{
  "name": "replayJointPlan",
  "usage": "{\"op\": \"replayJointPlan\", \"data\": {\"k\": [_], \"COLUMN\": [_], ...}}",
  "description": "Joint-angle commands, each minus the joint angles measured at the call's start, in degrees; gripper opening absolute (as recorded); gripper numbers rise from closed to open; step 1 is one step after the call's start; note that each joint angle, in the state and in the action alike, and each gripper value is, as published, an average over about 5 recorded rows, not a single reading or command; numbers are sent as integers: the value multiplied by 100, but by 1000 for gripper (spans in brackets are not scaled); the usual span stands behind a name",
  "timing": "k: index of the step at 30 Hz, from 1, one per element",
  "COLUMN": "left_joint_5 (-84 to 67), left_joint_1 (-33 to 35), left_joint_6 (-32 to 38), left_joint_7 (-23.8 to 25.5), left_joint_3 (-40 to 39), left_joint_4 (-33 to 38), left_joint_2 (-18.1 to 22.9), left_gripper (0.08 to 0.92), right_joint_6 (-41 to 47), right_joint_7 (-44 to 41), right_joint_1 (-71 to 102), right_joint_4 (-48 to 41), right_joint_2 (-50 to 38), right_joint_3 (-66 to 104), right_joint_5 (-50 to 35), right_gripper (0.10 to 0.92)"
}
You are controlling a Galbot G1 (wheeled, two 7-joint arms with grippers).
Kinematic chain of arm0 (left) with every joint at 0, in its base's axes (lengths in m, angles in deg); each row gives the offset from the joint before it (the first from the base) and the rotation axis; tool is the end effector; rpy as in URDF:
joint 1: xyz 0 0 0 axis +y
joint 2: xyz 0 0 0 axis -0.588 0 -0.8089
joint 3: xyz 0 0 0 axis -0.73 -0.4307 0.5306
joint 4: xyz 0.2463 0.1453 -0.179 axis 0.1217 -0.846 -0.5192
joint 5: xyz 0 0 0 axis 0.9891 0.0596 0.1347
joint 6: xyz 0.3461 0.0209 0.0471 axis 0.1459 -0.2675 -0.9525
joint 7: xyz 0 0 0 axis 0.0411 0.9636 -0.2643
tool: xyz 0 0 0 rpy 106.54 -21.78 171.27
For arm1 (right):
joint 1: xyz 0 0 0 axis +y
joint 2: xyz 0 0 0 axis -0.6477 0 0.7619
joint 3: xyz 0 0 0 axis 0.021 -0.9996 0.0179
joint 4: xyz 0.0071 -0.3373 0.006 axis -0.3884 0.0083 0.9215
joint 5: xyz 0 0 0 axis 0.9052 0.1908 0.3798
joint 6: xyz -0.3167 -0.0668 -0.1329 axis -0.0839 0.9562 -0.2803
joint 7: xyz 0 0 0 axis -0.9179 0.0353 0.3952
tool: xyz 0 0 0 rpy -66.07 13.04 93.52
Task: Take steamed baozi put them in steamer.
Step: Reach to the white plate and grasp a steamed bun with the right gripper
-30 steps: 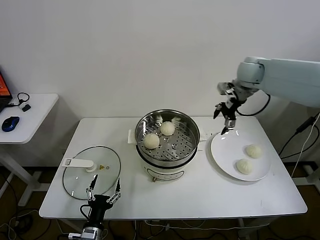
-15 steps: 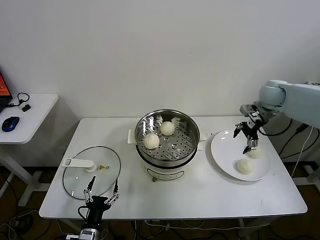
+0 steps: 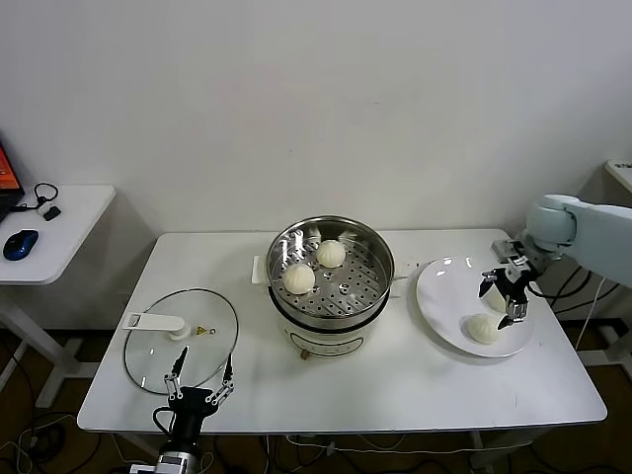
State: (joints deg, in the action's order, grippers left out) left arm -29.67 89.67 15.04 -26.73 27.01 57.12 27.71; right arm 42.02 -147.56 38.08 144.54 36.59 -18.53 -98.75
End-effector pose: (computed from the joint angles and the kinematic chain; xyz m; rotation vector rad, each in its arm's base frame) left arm 0.1270 0.0295 -0.3999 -0.0687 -3.0497 -0.3668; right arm 0.5102 -0.2285 -0.1649 1.3285 -1.1877 1.2432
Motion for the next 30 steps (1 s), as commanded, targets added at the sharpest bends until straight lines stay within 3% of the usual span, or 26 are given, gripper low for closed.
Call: {"op": "replayJointPlan", "data": {"k": [1,30], "left_joint_5": [2,-18], "left_joint_1": [-3,-22], "left_joint_6": [6,12], "left_joint_7": [-1,-11], "left_joint_3": [12,34], "left_joint_4": [-28,-85], "left_joint_2": [138,106], "left_gripper": [823,823], "right_joint_6": [-47,-31], "right_joint_7": [96,217], "right_joint_1": [704,1474], "right_joint_4": [-372,-813], "right_joint_2": [8,212], "right_joint_3": [582,1179], "right_joint_5": [335,705], "right_gripper": [823,823]}}
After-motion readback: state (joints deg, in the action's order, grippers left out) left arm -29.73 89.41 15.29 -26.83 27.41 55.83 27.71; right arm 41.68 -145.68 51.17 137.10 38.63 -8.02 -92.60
